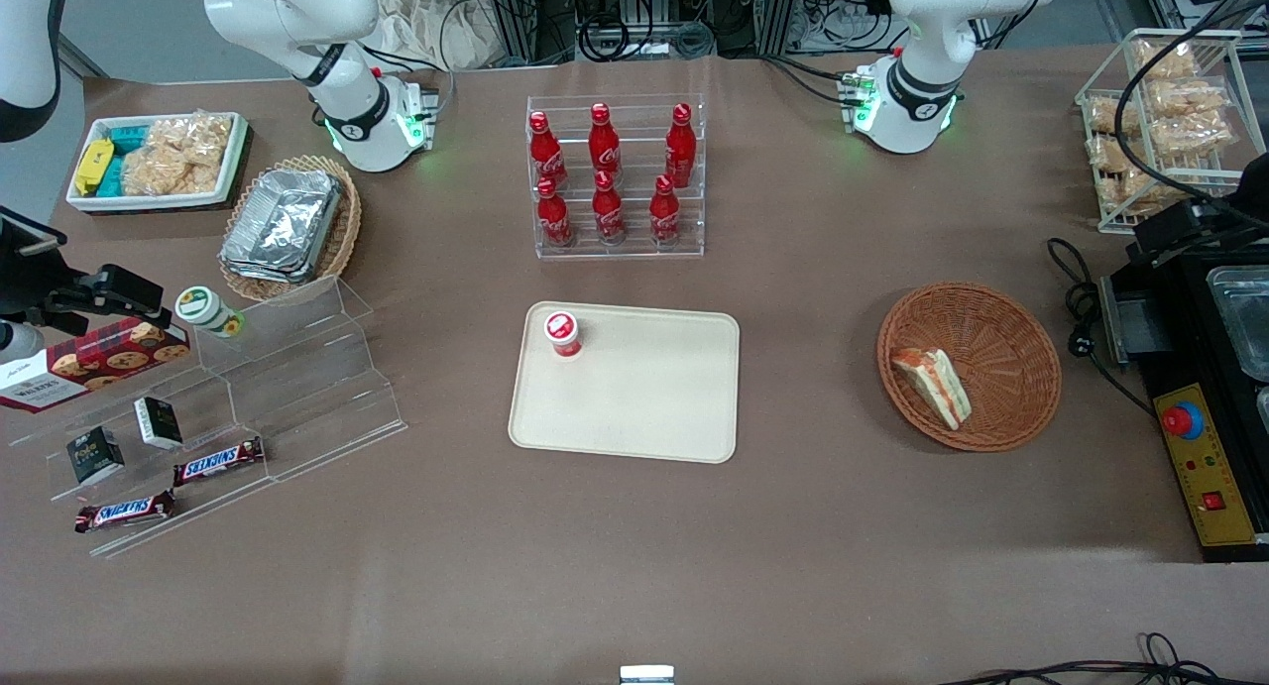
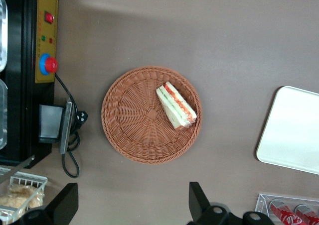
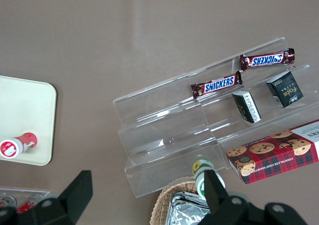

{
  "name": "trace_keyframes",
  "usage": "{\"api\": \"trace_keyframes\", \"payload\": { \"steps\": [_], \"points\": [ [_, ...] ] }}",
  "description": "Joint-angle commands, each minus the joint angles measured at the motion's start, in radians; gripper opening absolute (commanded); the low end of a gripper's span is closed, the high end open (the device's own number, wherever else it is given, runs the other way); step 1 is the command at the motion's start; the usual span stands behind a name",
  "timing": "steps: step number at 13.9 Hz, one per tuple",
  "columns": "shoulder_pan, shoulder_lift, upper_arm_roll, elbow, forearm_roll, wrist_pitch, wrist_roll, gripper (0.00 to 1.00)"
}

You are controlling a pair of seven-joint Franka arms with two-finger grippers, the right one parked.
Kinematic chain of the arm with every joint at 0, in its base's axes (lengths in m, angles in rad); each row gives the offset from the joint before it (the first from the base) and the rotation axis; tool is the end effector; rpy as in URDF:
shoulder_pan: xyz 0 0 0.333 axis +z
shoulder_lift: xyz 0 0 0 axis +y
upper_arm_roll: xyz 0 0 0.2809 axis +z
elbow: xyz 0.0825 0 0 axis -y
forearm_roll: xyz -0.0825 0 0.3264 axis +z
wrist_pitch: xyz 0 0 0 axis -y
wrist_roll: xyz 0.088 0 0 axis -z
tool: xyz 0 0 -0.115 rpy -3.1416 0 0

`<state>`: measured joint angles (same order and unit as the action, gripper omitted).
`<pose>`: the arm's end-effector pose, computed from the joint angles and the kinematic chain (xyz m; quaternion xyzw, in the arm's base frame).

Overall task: Place sandwich from basket to tray
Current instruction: 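Move the left gripper over the sandwich in the wicker basket, then lower the left gripper and close it on the sandwich wedge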

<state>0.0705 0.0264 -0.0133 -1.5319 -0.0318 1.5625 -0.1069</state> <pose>0.5031 0.0252 0.5836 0.9965 0.0818 0.0017 0.0161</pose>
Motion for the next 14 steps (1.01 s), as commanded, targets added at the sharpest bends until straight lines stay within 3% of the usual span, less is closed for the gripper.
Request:
{"api": "trace_keyframes", "payload": {
  "steps": [1, 5, 10, 14],
  "points": [
    [0.002, 0.090, 0.003, -0.002, -0.017, -0.003, -0.039, 1.00],
    [-0.012, 0.204, -0.002, -0.060, -0.004, 0.128, -0.183, 1.00],
    [-0.063, 0.251, -0.007, -0.292, -0.003, 0.437, -0.358, 1.00],
    [-0.130, 0.386, -0.005, -0.306, -0.003, 0.580, -0.473, 1.00]
  ]
}}
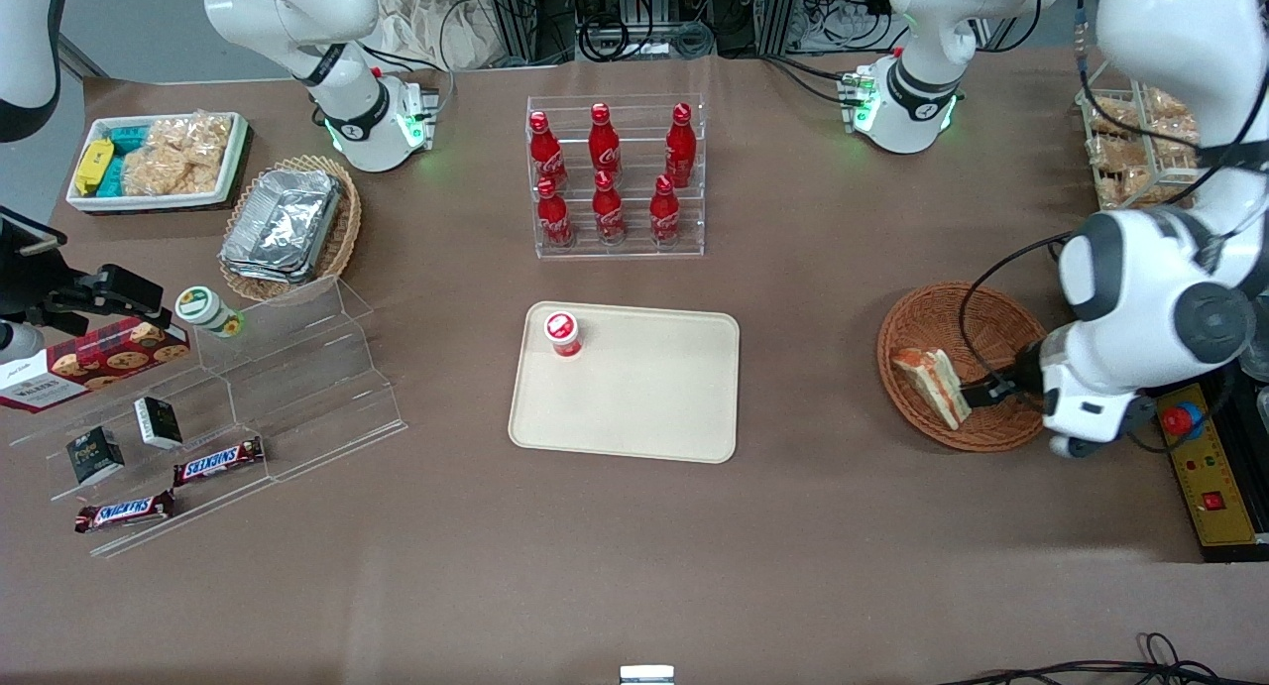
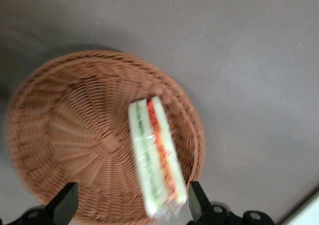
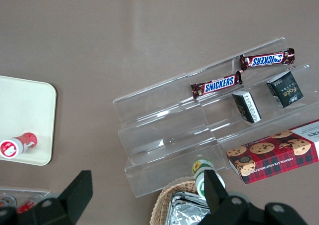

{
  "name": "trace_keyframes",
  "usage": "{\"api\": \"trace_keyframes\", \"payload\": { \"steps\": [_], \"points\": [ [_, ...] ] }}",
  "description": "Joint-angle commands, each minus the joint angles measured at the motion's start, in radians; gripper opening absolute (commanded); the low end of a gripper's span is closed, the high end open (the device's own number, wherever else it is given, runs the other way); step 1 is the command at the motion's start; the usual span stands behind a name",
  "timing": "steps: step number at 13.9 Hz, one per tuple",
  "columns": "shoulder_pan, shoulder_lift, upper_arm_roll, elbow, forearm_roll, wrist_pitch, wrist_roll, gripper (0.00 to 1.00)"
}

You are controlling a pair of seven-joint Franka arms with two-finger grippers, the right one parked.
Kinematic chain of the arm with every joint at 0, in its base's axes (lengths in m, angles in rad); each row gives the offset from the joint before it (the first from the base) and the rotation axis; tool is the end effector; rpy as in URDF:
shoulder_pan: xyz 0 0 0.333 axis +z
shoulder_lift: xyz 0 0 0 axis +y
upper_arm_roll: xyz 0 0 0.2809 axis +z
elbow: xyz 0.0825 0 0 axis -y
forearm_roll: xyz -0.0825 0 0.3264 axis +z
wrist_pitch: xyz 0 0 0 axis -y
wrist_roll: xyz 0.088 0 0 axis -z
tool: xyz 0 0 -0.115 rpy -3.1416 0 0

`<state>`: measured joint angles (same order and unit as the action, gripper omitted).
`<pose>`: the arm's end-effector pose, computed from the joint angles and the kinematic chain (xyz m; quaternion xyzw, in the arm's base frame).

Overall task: Place sandwich from basket to tray
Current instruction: 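Lower the left gripper and close it on the sandwich wedge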

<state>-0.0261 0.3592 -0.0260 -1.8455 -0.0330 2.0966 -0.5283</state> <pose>0.5621 -0.0304 0.3164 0.9679 0.2448 -0.0570 0.0022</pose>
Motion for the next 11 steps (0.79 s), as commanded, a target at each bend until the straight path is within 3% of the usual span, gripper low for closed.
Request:
{"api": "trace_keyframes", "payload": {
  "steps": [1, 4, 9, 11],
  "points": [
    [-0.037, 0.075, 0.008, 0.008, -0.002, 0.063, -0.065, 1.00],
    [-0.058, 0.136, 0.009, 0.006, 0.010, 0.091, -0.067, 1.00],
    [-0.058, 0.164, 0.009, -0.021, 0.122, 0.088, -0.079, 0.98],
    [-0.058, 0.164, 0.009, -0.023, 0.122, 0.088, -0.084, 0.82]
  ]
}}
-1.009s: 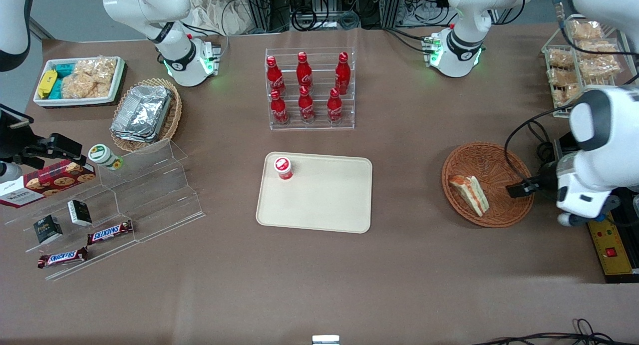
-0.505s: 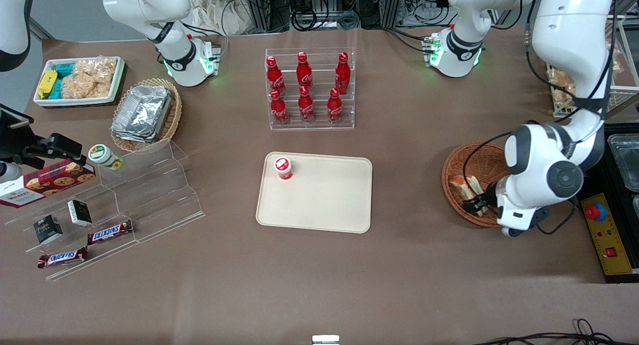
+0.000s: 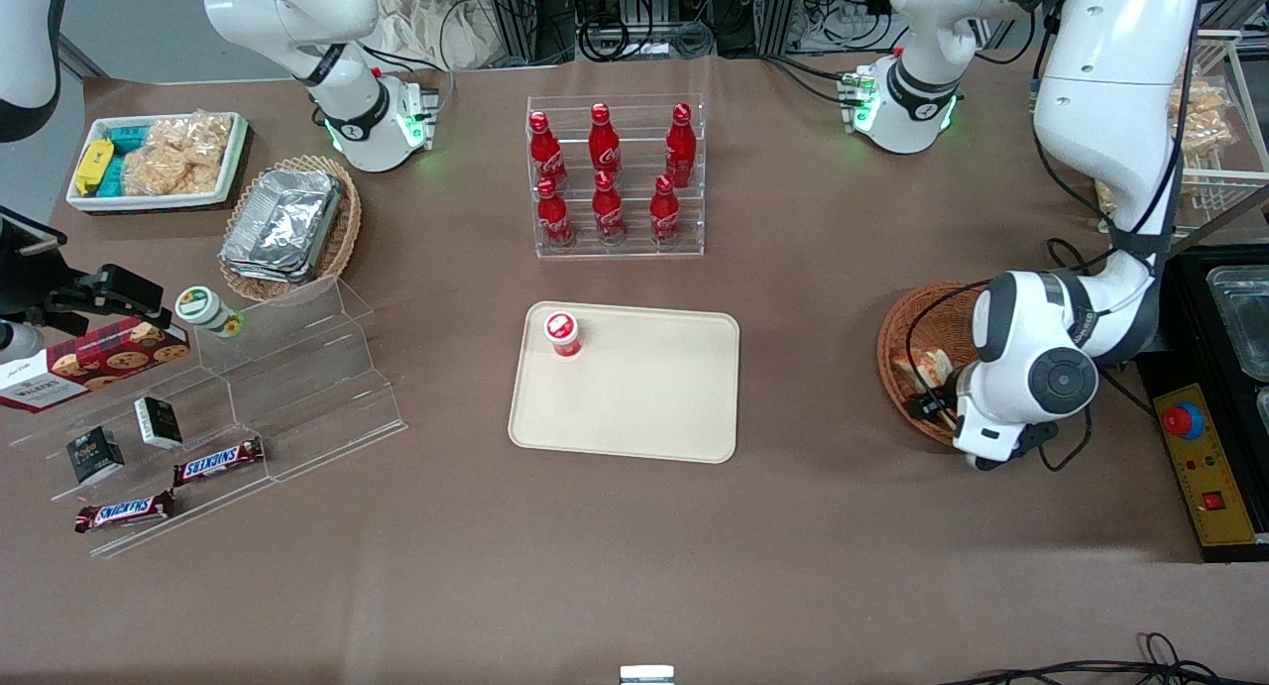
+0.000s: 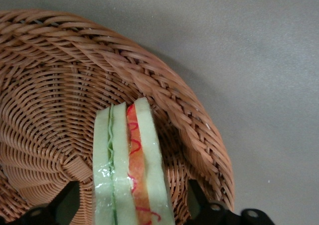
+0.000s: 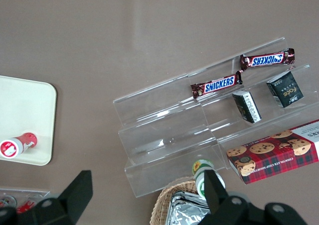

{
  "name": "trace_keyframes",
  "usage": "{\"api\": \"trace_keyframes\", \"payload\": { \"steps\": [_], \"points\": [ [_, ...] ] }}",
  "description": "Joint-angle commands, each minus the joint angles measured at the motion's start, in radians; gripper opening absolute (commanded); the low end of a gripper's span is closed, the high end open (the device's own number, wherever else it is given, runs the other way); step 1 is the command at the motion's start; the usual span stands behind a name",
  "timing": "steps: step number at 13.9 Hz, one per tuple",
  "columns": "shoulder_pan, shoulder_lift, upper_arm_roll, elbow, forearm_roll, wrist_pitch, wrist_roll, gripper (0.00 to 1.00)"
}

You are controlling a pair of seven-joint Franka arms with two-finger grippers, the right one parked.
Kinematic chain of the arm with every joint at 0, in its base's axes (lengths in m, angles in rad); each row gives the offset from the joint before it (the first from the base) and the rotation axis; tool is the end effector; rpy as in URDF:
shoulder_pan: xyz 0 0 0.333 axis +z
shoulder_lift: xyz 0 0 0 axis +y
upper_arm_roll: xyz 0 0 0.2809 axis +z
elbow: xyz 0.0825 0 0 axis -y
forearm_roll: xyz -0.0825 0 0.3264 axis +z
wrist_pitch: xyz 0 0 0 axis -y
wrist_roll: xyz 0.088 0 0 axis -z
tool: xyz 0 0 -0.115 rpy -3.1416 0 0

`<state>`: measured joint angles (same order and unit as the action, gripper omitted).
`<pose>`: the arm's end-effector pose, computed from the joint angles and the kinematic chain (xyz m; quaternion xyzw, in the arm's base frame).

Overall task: Place sandwich from basket to tray
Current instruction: 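Lower the left gripper and close it on the sandwich wedge, then lift the sandwich and carry it with the left gripper toward the cream tray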

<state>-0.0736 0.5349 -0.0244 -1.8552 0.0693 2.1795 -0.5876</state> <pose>0.5571 -0.0512 0.2197 -0.9697 -0.2199 0.0921 0.0539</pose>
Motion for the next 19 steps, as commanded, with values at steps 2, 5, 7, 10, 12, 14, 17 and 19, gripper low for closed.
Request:
{"api": "trace_keyframes", "payload": {
  "steps": [2, 5, 7, 10, 12, 14, 17, 19],
  "points": [
    [-0.011, -0.012, 0.007, -0.012, 0.020, 0.003, -0.052, 0.53],
    [-0.011, -0.029, 0.006, -0.004, 0.020, -0.004, -0.054, 0.32],
    [-0.011, -0.077, 0.004, 0.014, 0.018, -0.032, -0.043, 0.32],
    [-0.037, -0.148, -0.003, 0.120, 0.018, -0.180, -0.037, 0.29],
    [-0.069, -0.177, -0.005, 0.209, 0.018, -0.278, -0.012, 0.29],
    [-0.095, -0.208, -0.006, 0.302, 0.014, -0.390, 0.028, 0.29],
    [-0.173, -0.246, -0.006, 0.447, 0.012, -0.577, 0.032, 0.30],
    [-0.241, -0.262, -0.008, 0.513, 0.010, -0.656, 0.020, 0.30]
  ]
}}
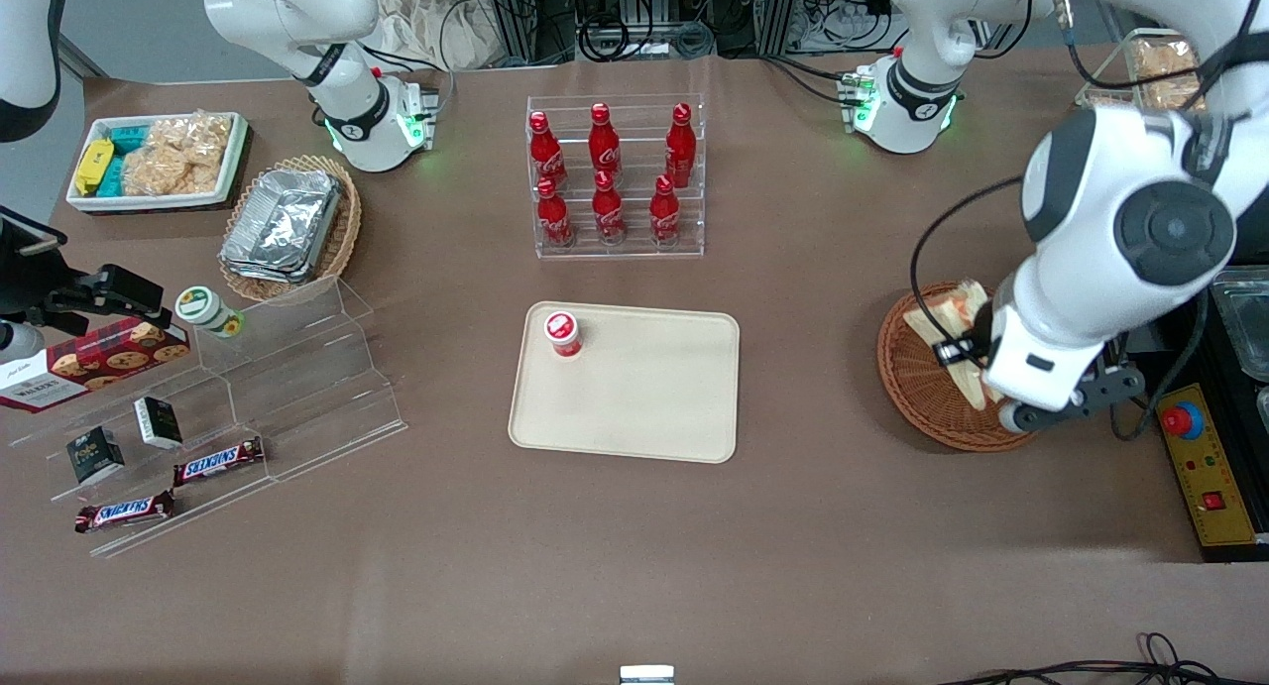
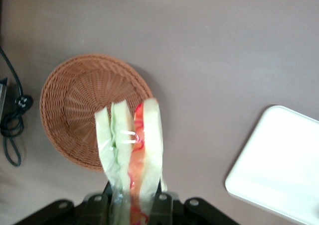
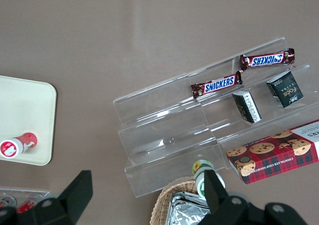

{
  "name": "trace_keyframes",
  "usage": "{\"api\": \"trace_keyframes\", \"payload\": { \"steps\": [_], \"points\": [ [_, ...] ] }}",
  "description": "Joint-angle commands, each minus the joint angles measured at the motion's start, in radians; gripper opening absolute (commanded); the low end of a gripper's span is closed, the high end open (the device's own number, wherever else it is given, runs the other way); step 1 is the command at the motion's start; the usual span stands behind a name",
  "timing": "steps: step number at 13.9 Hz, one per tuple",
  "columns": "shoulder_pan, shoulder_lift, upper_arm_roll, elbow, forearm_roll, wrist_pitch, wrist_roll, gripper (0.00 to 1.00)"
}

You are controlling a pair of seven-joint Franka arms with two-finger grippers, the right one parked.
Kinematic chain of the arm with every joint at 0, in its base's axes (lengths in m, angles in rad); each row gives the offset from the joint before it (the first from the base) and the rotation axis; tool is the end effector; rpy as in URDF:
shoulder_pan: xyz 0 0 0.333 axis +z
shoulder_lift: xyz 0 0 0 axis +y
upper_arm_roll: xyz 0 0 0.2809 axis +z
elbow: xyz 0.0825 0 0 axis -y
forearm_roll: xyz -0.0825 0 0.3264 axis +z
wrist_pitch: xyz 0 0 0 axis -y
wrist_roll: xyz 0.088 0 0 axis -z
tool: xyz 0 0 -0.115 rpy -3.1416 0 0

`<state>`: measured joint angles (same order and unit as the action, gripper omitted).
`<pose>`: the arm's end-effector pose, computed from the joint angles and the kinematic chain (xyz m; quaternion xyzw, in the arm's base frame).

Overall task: Place sandwich from basket to tray
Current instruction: 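Lift the sandwich and carry it with the left gripper toward the cream tray, then lower the sandwich onto the tray and open the left gripper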

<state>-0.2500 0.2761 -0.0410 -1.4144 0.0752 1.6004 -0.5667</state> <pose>0.5465 -0.1520 0.5016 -0.9893 -0.1350 0.0276 0.0477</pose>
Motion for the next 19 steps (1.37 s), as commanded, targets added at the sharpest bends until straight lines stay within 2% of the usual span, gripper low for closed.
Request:
{"api": "trace_keyframes", "payload": {
  "steps": [1, 4, 7, 12, 19],
  "points": [
    [-0.093, -0.014, 0.009, 0.099, 0.002, -0.112, -0.004, 0.30],
    [-0.202, -0.017, 0.007, 0.138, -0.006, -0.154, -0.060, 0.31],
    [-0.310, 0.036, 0.004, 0.141, -0.023, -0.085, -0.174, 0.31],
    [-0.336, 0.214, 0.003, 0.132, -0.118, 0.119, -0.219, 0.31],
    [-0.334, 0.454, 0.003, 0.129, -0.152, 0.374, -0.217, 0.31]
  ]
}}
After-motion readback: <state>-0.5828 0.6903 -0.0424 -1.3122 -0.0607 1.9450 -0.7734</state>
